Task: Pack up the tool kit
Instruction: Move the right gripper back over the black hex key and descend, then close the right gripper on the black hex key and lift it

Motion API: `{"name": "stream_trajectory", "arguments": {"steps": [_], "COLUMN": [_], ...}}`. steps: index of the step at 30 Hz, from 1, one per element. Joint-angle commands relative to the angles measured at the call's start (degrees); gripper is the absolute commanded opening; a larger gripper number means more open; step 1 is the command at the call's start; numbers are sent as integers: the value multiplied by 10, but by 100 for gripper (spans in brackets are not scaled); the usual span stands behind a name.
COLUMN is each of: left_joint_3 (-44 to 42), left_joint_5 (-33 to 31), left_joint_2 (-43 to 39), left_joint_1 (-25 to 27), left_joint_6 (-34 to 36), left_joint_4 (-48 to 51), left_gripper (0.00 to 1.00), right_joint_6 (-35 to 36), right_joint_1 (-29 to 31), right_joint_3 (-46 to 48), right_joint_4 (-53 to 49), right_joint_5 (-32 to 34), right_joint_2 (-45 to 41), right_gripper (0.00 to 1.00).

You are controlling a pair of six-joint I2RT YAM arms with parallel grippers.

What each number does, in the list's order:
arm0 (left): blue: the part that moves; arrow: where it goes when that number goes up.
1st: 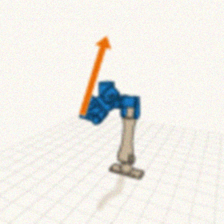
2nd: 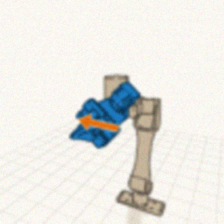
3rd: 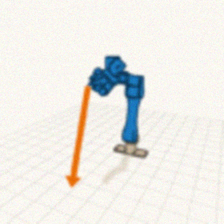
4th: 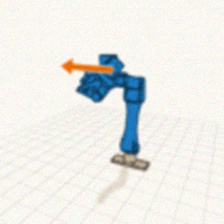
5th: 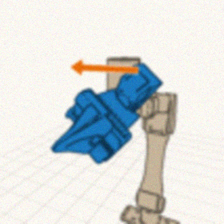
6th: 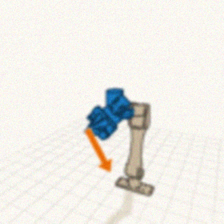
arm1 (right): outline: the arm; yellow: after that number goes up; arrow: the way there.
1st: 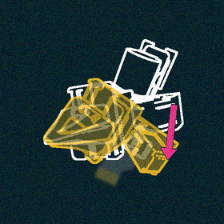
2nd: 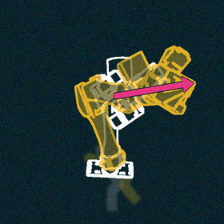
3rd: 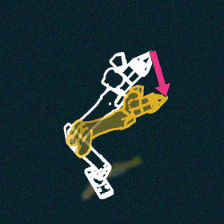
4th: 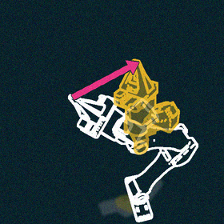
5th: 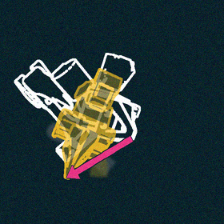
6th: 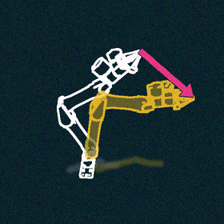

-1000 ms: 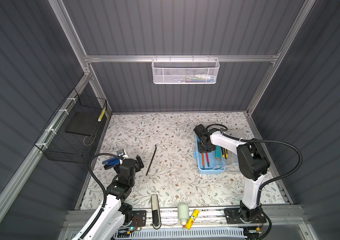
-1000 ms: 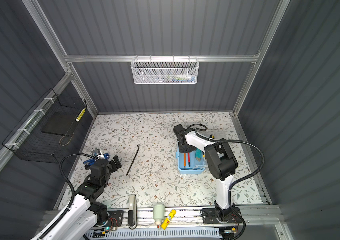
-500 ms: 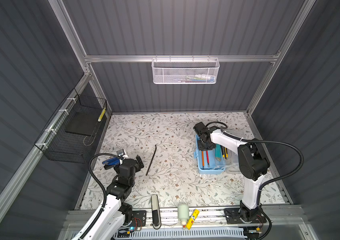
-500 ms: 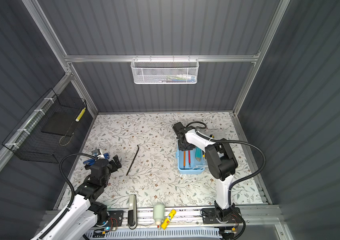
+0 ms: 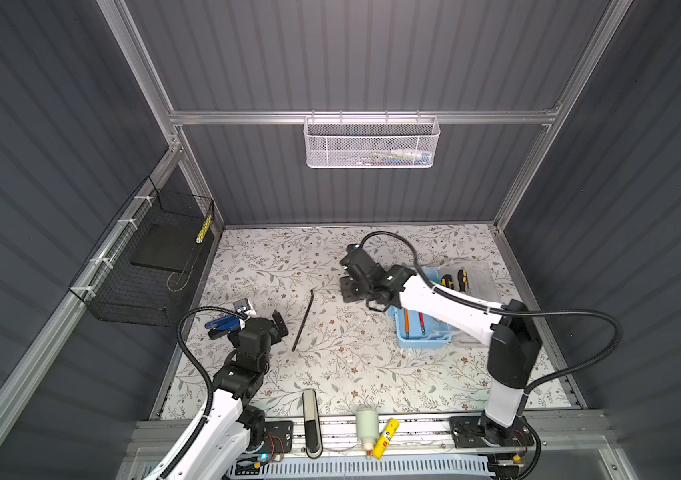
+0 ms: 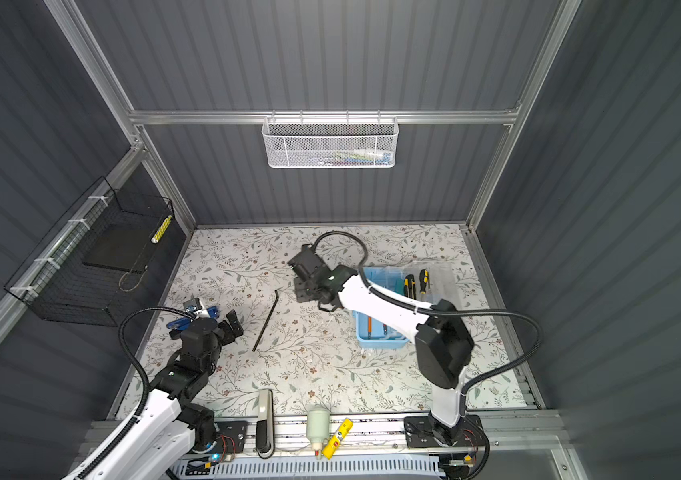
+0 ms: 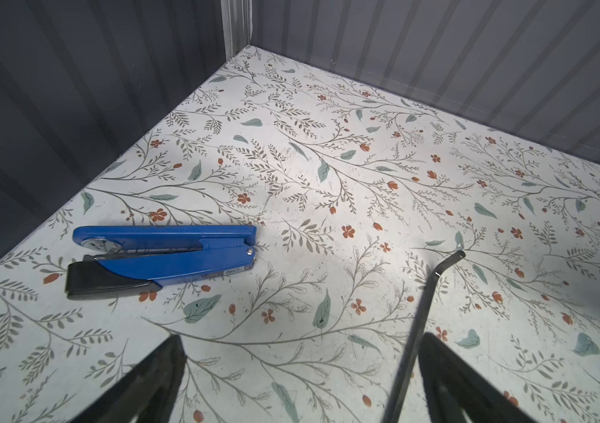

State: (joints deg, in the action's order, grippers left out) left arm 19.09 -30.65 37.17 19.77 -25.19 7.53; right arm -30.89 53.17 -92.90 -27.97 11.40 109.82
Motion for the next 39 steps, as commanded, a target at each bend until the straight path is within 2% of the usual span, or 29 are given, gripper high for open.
{"name": "stream_trajectory", "arguments": {"steps": [1,4,8,18,25,29,33,36,39], "left_joint_3": [-6,-12,-26,-18,-21,-24,-22,-18,-18], "left_joint_5": [-25,-68,-64,-54,-61,-57,-49,-47,-47], "left_joint_2": [-20,-52,-90,-60,-73,-82,-71,-58,-58], "left_joint_1": [-5,-4,-4,-4,-4,-4,-5,-4,-4], "left_joint_6": [-15,-35,-28,-20,-25,-22,-17,-15,-14], "left_joint_4": [15,44,41,29,36,34,27,23,23], "left_gripper": [99,99,99,100,99,100,99,99,99], "right_joint_6": [-42,-58,-59,-52,-43,-8,29,51,56], "right_joint_1": [24,39,67,90,92,88,73,65,46], "right_joint_3": [-42,-66,-95,-155,-204,-222,-234,-190,-106], "right_joint_4": [20,23,31,2,-45,-100,-194,-226,-202], "right_joint_5": [-30,-45,-30,14,13,5,-36,-43,-80], "right_joint_2": [79,120,168,258,303,306,302,272,211], "right_gripper": [55,58,58,63,63,65,63,63,62]}}
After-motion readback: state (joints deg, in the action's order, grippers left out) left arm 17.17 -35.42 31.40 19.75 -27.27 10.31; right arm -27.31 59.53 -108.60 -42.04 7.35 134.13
